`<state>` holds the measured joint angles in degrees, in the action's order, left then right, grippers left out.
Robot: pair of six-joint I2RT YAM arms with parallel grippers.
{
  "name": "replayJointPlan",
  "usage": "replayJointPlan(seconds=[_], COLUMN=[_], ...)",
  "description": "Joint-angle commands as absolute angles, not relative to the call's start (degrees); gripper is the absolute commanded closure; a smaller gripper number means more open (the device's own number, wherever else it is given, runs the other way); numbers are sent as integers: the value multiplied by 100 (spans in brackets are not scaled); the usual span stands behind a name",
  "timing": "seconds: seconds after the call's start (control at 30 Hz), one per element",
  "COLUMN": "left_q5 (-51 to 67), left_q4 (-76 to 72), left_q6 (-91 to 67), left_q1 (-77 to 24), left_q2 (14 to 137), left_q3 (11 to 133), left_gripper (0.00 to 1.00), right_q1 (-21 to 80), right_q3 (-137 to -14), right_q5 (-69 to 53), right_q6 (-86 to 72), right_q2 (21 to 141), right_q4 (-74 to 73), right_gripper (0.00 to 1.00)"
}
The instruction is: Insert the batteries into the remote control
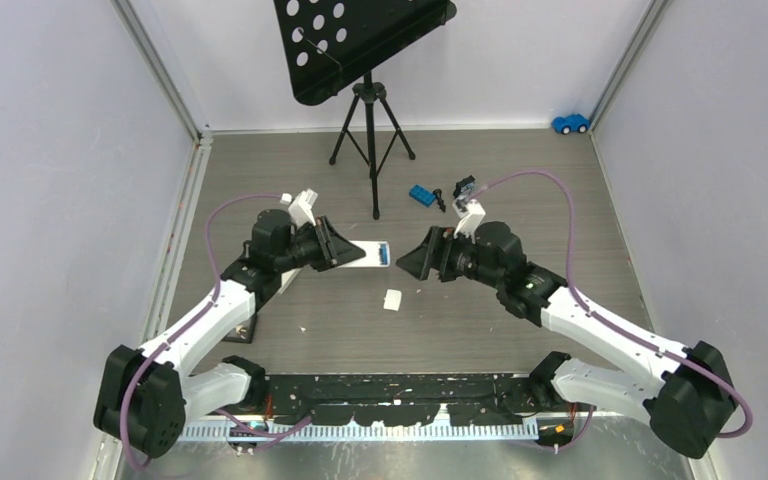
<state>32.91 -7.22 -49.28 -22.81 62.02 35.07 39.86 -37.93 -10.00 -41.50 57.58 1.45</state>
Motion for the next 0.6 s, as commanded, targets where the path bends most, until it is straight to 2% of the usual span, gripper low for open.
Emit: replayJointPlan(seconds=[0.0,0.13,0.17,0.47,0.57], left_q5=[1816,1550,1433,1379,1533], left_q4=[936,1238,1364,1836,1800], left_q6=[-4114,-4025,-4001,-3832,-3803], left_q1=[-2270,-2252,-2248,-2206,-2206], left_q2=[6396,6494,6474,6350,6393], left_q3=[3950,4032,4075,4236,4236], left_gripper=[100,100,100,100,100], right_q1=[4470,5156,5205,5441,5440], right_q3=[-3896,-4217,-4329,-4589,-4617], right_q5=[-1028,358,512,287,-307], right_q6=[-2885,-2109,-1927,274,929], right_q2=[6224,6963,7174,8241,8474], right_q4=[-498,-896,-966,-587,-520], right_gripper=[16,17,12,8,7])
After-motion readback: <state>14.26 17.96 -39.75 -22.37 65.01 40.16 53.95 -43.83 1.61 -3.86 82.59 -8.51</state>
